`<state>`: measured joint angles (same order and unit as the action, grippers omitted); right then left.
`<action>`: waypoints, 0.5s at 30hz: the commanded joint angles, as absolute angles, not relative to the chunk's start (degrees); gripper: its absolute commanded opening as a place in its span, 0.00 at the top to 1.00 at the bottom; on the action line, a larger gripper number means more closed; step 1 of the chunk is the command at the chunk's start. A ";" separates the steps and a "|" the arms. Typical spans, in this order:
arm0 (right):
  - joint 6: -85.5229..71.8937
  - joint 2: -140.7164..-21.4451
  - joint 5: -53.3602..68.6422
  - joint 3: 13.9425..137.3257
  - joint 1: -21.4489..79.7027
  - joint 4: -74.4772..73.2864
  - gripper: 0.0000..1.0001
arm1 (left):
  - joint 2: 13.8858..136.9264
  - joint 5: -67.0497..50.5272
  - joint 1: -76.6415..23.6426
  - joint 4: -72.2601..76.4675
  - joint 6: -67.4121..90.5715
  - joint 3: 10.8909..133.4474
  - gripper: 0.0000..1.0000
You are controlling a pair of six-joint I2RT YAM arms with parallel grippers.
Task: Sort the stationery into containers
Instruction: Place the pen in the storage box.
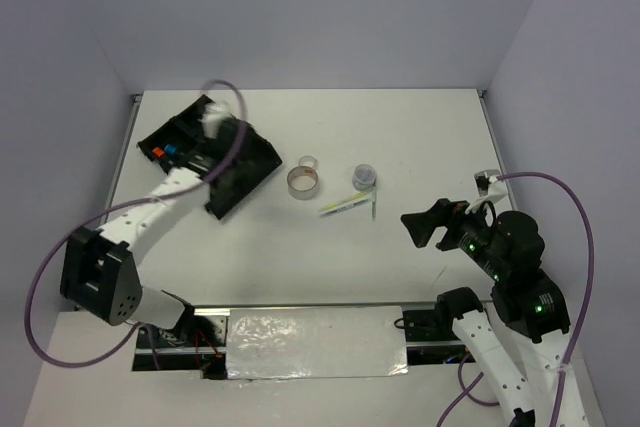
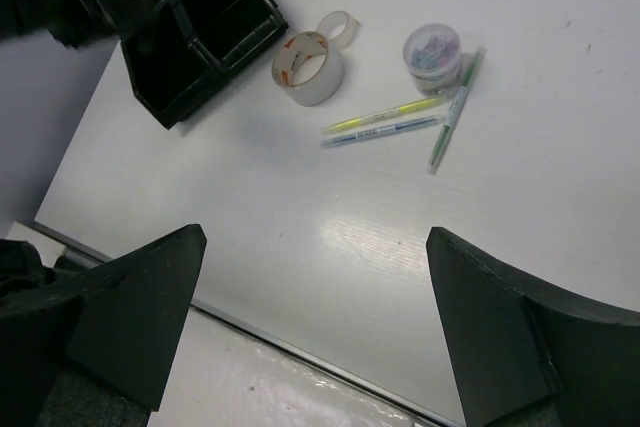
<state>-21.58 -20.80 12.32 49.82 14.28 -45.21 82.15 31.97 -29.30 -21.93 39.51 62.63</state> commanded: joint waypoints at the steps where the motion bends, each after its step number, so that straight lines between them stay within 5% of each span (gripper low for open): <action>1: -21.09 -21.70 15.19 48.96 14.50 -40.87 0.00 | 80.94 29.98 -13.31 -27.78 42.54 66.88 0.87; 5: -20.57 -23.20 18.89 47.81 14.50 -39.11 0.00 | 93.37 23.21 3.65 -31.71 43.24 80.36 0.84; 11: -19.95 -23.82 21.62 47.64 14.77 -38.50 0.00 | 111.78 20.57 7.12 -39.11 38.51 102.36 0.76; 15: -19.95 -23.29 21.53 47.73 14.68 -38.67 0.00 | 115.49 20.31 8.96 -40.96 39.90 104.60 0.70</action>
